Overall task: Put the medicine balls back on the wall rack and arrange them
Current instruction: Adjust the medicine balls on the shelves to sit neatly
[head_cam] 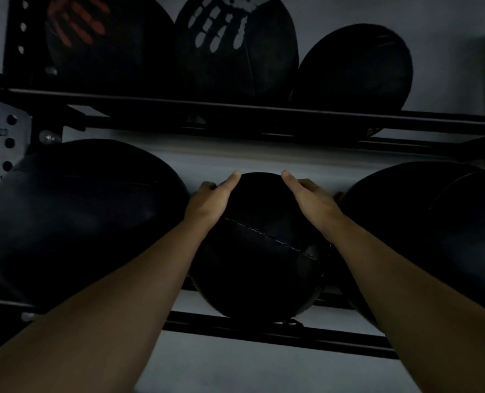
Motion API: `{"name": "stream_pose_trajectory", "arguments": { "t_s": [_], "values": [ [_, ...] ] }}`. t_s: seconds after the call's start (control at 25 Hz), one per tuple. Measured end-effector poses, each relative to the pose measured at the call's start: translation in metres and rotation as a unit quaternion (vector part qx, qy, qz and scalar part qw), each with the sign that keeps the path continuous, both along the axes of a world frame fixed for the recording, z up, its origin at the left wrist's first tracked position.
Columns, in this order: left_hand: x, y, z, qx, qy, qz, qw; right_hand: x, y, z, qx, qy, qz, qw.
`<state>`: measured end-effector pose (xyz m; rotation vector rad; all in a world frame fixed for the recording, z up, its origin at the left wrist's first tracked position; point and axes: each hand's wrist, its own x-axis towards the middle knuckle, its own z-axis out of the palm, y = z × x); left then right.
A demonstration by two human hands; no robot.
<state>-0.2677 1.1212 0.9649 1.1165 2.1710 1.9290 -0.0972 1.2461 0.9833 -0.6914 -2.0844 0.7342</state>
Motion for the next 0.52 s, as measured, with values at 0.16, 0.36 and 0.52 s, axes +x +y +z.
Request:
{"name": "stream_pose_trajectory", "arguments": {
  "t_s": [0.16,0.36,0.52],
  "values": [
    [0.015,-0.004,-0.019,0.135,-0.014,0.022,0.99,0.006,-0.004,-0.016,0.039,0.116,0.01,0.992],
    [0.023,-0.017,-0.082,0.24,0.16,0.029,0.957,0.022,-0.015,-0.083,0.15,0.212,0.025,0.965],
    [-0.002,-0.024,-0.071,0.188,0.181,0.004,0.965,0.023,-0.008,-0.061,0.285,0.116,-0.142,0.941]
  ]
}}
